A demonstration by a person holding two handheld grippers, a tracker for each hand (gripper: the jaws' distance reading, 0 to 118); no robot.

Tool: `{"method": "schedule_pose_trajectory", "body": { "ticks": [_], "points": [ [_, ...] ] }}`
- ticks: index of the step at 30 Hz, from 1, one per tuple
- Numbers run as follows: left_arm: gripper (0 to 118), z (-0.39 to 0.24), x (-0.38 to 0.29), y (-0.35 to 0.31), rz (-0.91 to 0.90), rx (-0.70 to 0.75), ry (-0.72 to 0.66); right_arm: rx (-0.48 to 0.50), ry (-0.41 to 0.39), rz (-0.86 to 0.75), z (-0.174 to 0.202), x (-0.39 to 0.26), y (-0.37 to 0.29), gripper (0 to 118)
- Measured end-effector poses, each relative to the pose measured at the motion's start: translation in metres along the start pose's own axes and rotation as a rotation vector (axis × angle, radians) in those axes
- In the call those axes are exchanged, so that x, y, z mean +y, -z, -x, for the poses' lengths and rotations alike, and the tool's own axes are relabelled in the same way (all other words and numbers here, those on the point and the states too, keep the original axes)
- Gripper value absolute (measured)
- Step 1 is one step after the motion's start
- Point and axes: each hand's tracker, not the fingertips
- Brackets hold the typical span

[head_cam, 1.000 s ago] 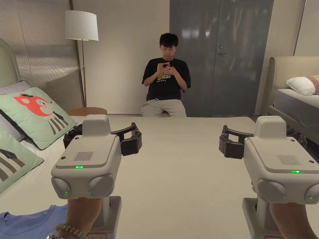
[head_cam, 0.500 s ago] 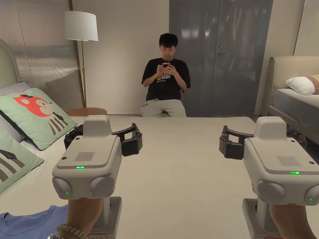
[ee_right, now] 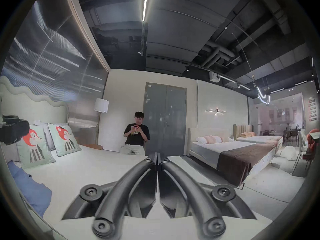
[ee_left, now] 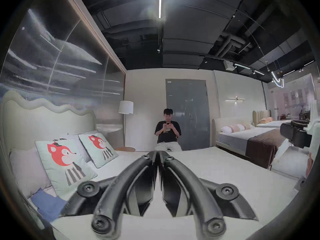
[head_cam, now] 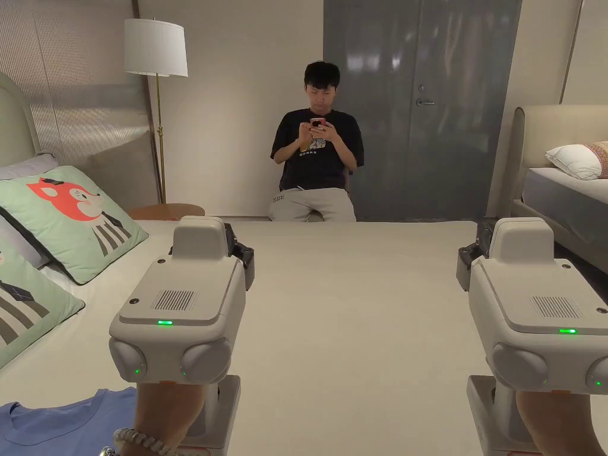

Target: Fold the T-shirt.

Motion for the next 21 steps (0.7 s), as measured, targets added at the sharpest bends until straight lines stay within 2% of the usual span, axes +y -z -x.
{"method": "schedule_pose_trajectory", "body": {
  "ticks": [6,15,21],
  "points": [
    [0,0.028,0.007,-0.011,-0.011,0.050,-0.005,0.077,0.002,-0.003,0.026,0.003,0.003,1],
    [0,0.128,0.016,-0.059,-0.010,0.319,0.026,0.343,0.040,-0.025,0.136,0.009,0.006,1],
    [0,0.164,0.011,-0.074,0.024,0.396,0.020,0.436,0.055,-0.007,0.185,0.005,0.005,1]
  ]
}}
